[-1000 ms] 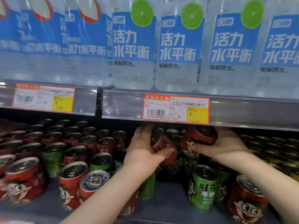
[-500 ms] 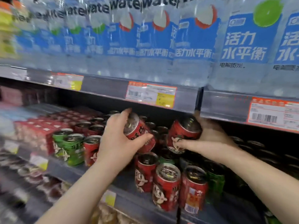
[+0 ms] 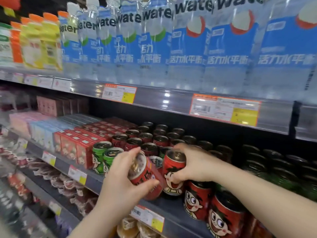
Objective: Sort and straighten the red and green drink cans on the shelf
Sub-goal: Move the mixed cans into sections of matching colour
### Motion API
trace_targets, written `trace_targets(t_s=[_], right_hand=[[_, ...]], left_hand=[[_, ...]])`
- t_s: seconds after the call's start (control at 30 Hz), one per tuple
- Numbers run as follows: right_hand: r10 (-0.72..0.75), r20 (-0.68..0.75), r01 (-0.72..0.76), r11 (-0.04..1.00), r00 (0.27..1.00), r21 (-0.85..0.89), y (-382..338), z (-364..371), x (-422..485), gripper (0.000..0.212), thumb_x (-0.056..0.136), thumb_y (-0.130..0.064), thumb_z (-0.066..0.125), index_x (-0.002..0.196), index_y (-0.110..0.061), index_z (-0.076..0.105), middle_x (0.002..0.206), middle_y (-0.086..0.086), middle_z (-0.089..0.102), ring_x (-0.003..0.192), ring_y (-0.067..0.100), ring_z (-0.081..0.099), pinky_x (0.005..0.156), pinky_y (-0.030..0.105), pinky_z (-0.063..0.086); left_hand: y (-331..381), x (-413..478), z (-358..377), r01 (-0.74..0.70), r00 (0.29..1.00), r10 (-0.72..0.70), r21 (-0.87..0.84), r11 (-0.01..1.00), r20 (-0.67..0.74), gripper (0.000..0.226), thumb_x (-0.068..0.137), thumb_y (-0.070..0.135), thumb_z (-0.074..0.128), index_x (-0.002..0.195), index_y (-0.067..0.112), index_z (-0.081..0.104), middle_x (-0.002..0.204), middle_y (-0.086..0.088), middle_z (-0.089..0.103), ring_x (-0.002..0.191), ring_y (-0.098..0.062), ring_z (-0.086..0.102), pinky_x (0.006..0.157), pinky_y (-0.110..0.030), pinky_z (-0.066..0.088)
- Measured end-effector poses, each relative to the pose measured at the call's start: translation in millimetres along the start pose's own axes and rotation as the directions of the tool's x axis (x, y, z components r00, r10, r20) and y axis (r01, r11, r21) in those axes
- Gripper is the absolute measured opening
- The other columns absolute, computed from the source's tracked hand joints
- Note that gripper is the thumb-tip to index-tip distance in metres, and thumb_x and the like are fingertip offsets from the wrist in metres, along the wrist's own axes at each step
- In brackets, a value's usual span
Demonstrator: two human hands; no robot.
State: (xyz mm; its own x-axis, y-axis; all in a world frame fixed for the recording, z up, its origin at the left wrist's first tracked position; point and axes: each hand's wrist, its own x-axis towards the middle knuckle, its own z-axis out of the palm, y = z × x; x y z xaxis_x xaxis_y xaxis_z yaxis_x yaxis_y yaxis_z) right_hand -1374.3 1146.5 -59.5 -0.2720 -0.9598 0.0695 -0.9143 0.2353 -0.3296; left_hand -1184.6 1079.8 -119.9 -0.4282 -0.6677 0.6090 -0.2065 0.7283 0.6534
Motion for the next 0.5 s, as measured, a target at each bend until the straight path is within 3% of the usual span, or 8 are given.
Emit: trace_targets(t_s=[0.13, 0.2, 0.27, 0.37, 0.43, 0.5], right_hand=[[0.056, -0.001, -0.055, 0.977, 0.998, -0.205, -3.7, 18.4, 1.3, 0.076, 0.059, -0.053, 0.071, 0.125, -0.032, 0.04, 0.116, -0.005, 0.058, 0.101, 0.017, 0.058, 0.081, 0.031, 0.052], [0.032, -0.039, -0.045, 0.92, 0.999, -0.389, -5.5, 30.6, 0.8, 0.079, 0.064, -0.053, 0.069, 0.13, -0.027, 0.035, 0.125, -0.001, 0.047, 0.108, 0.023, 0.055, 0.082, 0.034, 0.051], [0.049, 0.0, -0.043, 0.884, 0.999, -0.466, -4.7, 36.4, 1.4, 0.086, 0.068, -0.054, 0.069, 0.138, -0.023, 0.028, 0.137, 0.003, 0.037, 0.118, 0.026, 0.049, 0.09, 0.037, 0.048], [0.145, 0.103, -0.117, 0.963, 0.984, -0.244, -2.6, 17.2, 8.8, 0.09, 0.071, -0.063, 0.064, 0.144, -0.027, 0.026, 0.153, 0.002, 0.025, 0.136, 0.022, 0.034, 0.107, 0.031, 0.033], [0.106, -0.026, -0.108, 0.99, 0.994, -0.09, -1.3, 0.7, 23.9, 0.066, 0.079, -0.059, 0.059, 0.135, -0.029, 0.042, 0.146, 0.001, 0.036, 0.129, 0.019, 0.041, 0.102, 0.027, 0.035], [0.088, -0.139, -0.103, 0.989, 0.986, -0.105, 0.4, -5.1, 45.7, 0.047, 0.084, -0.046, 0.059, 0.126, -0.026, 0.052, 0.135, 0.0, 0.046, 0.119, 0.018, 0.048, 0.092, 0.026, 0.04]], left_hand=[[-12.6, -6.3, 11.5, 0.029, 0.994, -0.029, 0.005, 1.0, 0.103, 0.087, 0.043, 0.07, 0.059, 0.123, 0.052, 0.032, 0.114, 0.045, 0.026, 0.114, 0.024, 0.027, 0.091, -0.009, 0.031], [-15.9, -6.6, 13.8, 0.048, 0.99, -0.048, -0.001, 0.999, 0.132, 0.09, 0.04, 0.072, 0.056, 0.124, 0.052, 0.03, 0.115, 0.045, 0.025, 0.114, 0.021, 0.029, 0.095, -0.014, 0.032], [-18.7, -7.0, 15.1, 0.056, 0.985, -0.056, 0.001, 0.998, 0.162, 0.094, 0.039, 0.073, 0.056, 0.127, 0.05, 0.031, 0.116, 0.043, 0.025, 0.112, 0.019, 0.032, 0.096, -0.015, 0.032], [-22.2, -6.0, 12.9, 0.074, 0.979, -0.068, -0.025, 0.997, 0.193, 0.094, 0.037, 0.074, 0.056, 0.124, 0.054, 0.027, 0.115, 0.043, 0.025, 0.111, 0.025, 0.027, 0.089, -0.007, 0.03], [-24.9, -2.8, 10.2, 0.073, 0.979, -0.063, -0.044, 0.996, 0.193, 0.093, 0.037, 0.075, 0.057, 0.123, 0.055, 0.027, 0.113, 0.045, 0.024, 0.111, 0.027, 0.025, 0.088, -0.005, 0.03], [-28.0, 2.1, 7.5, 0.081, 0.978, -0.067, -0.064, 0.995, 0.195, 0.095, 0.037, 0.074, 0.06, 0.125, 0.053, 0.031, 0.113, 0.045, 0.026, 0.112, 0.024, 0.028, 0.096, -0.012, 0.035]])
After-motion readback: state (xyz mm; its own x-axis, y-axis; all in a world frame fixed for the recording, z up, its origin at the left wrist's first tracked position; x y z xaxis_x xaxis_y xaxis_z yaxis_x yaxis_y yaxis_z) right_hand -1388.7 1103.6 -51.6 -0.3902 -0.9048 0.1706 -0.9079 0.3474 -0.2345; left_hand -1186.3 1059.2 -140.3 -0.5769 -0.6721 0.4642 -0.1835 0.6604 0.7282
